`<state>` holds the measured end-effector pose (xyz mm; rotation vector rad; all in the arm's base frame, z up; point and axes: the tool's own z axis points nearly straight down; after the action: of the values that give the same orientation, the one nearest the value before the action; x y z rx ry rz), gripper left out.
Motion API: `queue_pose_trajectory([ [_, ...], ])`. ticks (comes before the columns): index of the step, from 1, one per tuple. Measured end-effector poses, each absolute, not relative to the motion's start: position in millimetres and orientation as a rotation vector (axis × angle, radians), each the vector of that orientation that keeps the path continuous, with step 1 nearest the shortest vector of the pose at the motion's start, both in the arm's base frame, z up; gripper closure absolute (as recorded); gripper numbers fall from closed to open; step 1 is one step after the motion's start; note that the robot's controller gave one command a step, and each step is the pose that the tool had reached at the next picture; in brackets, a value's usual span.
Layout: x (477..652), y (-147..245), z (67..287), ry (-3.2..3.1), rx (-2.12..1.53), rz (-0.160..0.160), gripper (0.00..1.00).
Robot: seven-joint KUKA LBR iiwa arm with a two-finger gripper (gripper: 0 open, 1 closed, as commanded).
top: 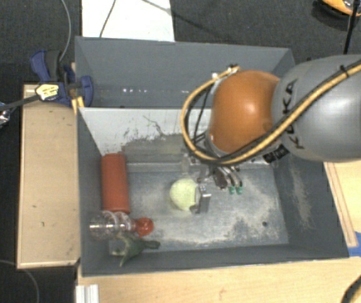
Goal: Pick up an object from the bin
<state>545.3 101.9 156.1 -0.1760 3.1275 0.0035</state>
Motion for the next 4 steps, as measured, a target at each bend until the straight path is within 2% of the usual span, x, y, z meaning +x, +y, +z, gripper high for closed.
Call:
queue_pose_trajectory([
  [1,554.9,99,142,3.088,-0.497,0.006,0.0],
  [2,548.6,89,114,3.117,-0.277,0.006,0.0],
  [3,545.4,79,102,3.126,-0.207,0.007,0.0],
  [4,546.7,71,89,3.111,-0.333,0.005,0.0],
])
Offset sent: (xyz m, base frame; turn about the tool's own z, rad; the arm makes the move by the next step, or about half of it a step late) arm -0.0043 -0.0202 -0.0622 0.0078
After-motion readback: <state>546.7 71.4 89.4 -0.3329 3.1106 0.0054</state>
